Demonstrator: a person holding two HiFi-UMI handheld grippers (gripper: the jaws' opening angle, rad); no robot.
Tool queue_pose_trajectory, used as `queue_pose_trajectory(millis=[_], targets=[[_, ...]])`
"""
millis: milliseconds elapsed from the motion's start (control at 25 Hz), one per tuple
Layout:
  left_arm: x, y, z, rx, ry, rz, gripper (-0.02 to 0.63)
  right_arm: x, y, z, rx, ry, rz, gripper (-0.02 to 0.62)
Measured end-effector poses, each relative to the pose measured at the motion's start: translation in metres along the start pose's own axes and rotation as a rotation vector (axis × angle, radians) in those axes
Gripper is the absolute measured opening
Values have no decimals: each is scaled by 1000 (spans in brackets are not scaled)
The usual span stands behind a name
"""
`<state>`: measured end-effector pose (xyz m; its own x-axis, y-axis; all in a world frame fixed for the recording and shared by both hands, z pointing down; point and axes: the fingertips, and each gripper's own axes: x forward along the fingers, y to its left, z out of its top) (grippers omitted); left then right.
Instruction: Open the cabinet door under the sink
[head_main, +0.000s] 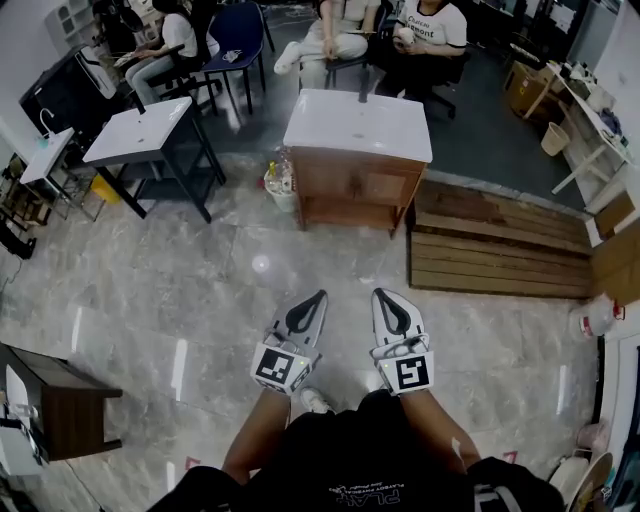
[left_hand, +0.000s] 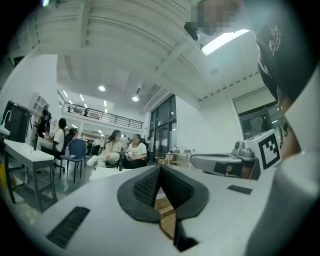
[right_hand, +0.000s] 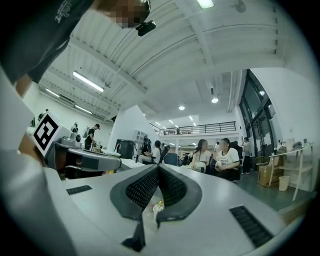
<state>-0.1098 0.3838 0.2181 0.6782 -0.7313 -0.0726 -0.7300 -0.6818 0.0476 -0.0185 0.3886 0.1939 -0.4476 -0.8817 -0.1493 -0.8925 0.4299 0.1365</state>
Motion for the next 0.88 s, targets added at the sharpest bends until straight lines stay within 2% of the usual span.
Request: queue_pose_trajectory(millis=[200,400,880], targets=[[6,17,-6,-16,12,-5,5,21,0,-7,-3,13,-3,20],[35,36,-13,-12,31,-7,5,49,-14,-20,0,21,21,20],[141,82,-23,-16,83,21,5,124,-87,-54,35,36,83,20]])
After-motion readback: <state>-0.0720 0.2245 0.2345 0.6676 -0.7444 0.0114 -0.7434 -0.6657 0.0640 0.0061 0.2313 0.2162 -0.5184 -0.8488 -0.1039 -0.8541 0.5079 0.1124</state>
